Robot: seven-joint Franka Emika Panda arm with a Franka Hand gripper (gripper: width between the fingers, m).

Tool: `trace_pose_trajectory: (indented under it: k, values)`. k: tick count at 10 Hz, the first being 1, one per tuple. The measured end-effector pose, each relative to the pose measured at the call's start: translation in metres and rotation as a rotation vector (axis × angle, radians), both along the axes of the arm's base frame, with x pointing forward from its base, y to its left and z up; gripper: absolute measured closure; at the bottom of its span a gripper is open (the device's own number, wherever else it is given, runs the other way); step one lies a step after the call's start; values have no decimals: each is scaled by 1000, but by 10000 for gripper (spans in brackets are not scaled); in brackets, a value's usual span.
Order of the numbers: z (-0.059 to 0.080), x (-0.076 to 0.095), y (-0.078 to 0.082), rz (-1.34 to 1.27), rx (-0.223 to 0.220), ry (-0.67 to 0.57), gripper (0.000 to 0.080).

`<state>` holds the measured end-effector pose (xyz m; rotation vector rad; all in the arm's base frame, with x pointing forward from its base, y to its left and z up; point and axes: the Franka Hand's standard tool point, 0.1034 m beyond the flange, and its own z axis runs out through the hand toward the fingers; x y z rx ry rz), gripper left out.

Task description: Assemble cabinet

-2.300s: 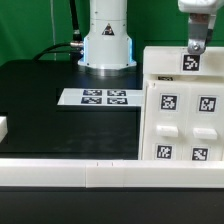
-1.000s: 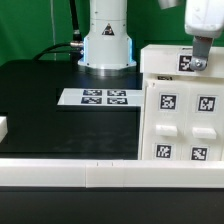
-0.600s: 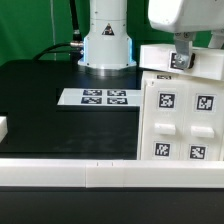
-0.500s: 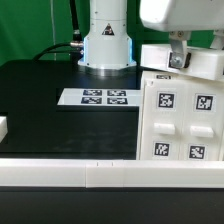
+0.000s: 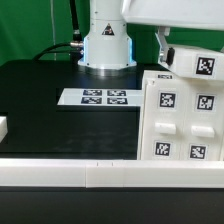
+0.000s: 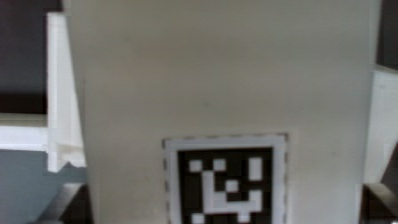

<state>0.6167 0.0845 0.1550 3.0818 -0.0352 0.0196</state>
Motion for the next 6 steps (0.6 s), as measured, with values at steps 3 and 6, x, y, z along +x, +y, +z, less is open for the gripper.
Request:
trace_pose_trajectory:
  k: [3, 6]
  values:
    - [1, 2, -1, -306, 7, -33, 238]
    - [0, 0, -4, -577, 50, -135, 238]
